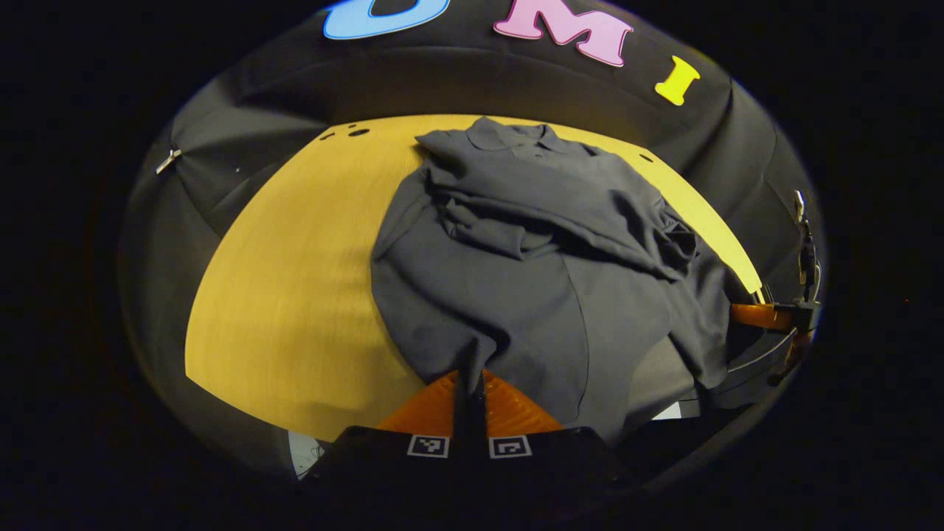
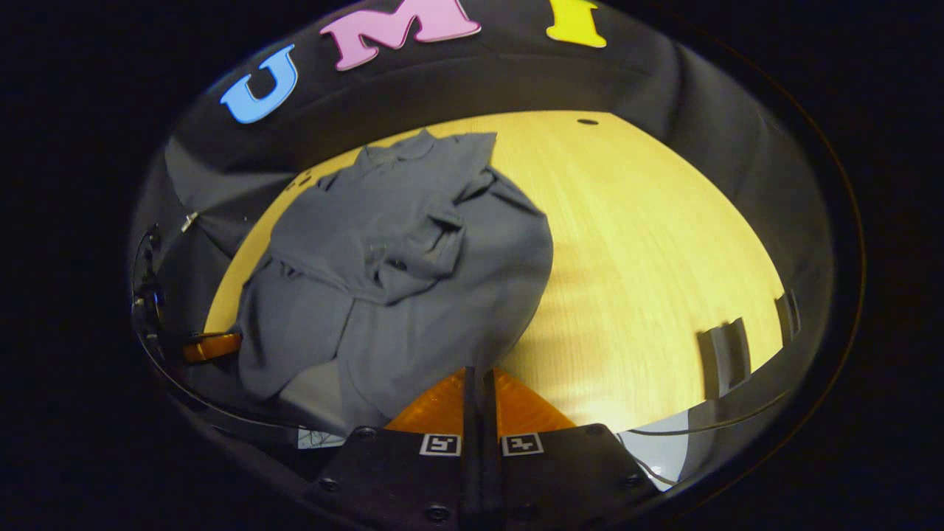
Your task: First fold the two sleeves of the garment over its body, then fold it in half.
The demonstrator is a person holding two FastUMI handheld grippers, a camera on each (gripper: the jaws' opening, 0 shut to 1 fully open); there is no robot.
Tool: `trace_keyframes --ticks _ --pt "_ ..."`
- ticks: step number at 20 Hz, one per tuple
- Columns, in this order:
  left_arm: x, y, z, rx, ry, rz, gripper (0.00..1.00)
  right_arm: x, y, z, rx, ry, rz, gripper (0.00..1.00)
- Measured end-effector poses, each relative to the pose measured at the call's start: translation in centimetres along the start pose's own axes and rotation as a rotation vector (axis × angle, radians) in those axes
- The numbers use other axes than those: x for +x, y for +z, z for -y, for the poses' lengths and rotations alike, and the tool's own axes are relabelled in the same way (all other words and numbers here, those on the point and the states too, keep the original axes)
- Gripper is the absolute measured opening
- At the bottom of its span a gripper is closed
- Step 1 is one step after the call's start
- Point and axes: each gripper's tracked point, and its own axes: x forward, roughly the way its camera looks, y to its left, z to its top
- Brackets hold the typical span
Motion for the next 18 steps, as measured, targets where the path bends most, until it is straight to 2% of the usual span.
trace_keyframes --ticks 2,3,4,8,14,18 --pt "-1.2 2.2 0.3 -0.004 -0.006 0.05 0.06 -1.3 2.5 -0.7 -0.002 0.023 0.06 0.05" --pt "-1.9 3.5 0.4 -0.012 -0.007 0.076 0.02 -1.8 4.0 -0.7 -0.005 0.022 0.09 0.05" --pt "-2.6 4.9 0.4 -0.028 -0.008 0.105 0.05 -2.1 5.2 -0.9 0.001 0.03 0.12 0.05" --pt "-5.2 10.8 0.2 -0.098 -0.009 0.232 0.06 -3.3 10.5 -1.9 0.006 0.055 0.223 0.05" --pt "-7.4 18.6 -0.9 -0.104 0.001 0.368 0.05 -3.7 17.9 -3.2 -0.012 0.082 0.342 0.05" --pt "-7.0 22.0 -1.7 -0.097 0.022 0.423 0.05 -3.5 22.7 -3.7 -0.008 0.094 0.418 0.05"
